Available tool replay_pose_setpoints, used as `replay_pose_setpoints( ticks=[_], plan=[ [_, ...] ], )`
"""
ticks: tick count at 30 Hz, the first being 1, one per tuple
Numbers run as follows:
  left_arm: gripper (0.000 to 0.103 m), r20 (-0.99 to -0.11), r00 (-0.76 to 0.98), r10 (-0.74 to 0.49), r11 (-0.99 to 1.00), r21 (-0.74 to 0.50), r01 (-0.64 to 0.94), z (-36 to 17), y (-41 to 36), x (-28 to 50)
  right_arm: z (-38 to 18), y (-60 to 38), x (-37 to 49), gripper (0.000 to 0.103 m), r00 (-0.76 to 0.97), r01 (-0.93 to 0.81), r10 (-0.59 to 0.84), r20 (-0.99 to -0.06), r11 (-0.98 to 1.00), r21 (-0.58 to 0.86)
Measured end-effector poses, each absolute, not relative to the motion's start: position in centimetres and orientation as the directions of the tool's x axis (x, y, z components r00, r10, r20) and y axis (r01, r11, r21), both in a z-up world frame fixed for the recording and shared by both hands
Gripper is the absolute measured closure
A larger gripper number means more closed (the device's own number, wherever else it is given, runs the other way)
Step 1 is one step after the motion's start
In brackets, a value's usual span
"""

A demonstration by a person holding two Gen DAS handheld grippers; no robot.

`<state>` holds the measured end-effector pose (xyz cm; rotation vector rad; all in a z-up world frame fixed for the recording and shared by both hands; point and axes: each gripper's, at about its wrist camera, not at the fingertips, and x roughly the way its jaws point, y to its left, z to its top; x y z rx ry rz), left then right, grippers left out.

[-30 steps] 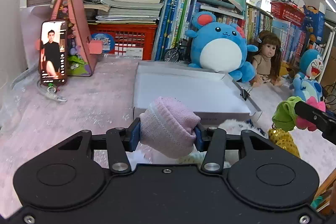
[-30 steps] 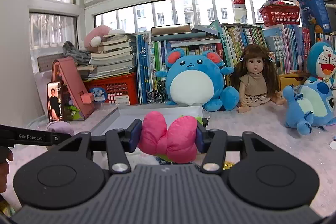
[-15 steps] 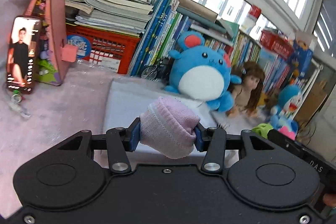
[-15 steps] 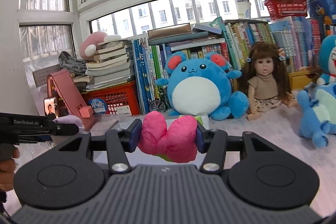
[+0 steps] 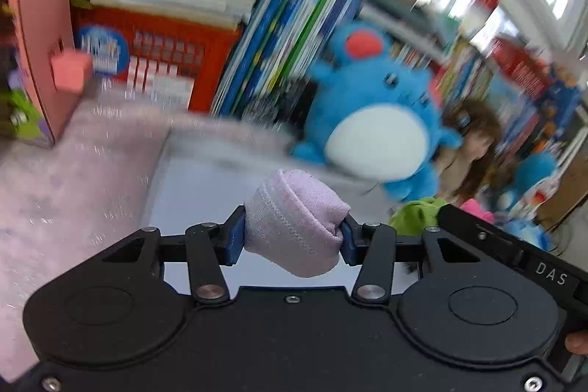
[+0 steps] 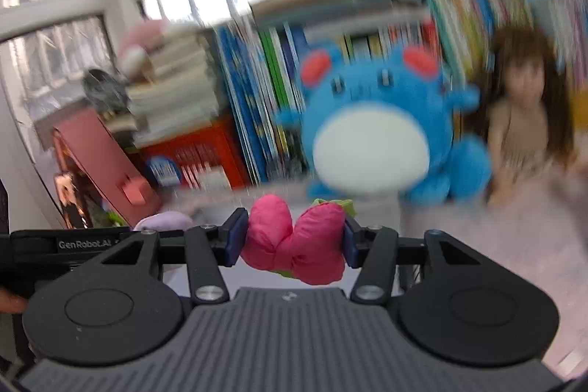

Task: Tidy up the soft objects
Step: 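Carry the lilac hat and pink bow into the white box with both tools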

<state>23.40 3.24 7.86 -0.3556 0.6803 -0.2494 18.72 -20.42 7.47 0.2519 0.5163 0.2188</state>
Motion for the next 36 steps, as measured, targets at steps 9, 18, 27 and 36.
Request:
replay_pose_setpoints(
  ticks=[9,18,27,36],
  plan=[
    [0.056,-0.688,0.667,-0.286,0.939,-0.341,0.051,2.3,0.6,26.9,2.7,-20.2,22.1,0.048,0.764,-0.109,0.294,-0.575,0.936,0.335],
    [0.056,-0.742,0.603,-0.292,0.941,-0.336,0.042,1.1,-0.3,27.8,1.9,-19.9,22.7,0.048,0.726,-0.107,0.287,-0.625,0.945,0.309],
    [0.056,-0.758,0.588,-0.284,0.947,-0.319,0.046,0.9,-0.6,28.0,1.3,-19.2,23.0,0.048,0.697,-0.113,0.281,-0.66,0.952,0.285],
    [0.054,-0.759,0.583,-0.29,0.945,-0.322,0.051,0.8,-0.6,28.2,1.2,-19.0,22.8,0.045,0.689,-0.138,0.287,-0.666,0.953,0.268]
  ],
)
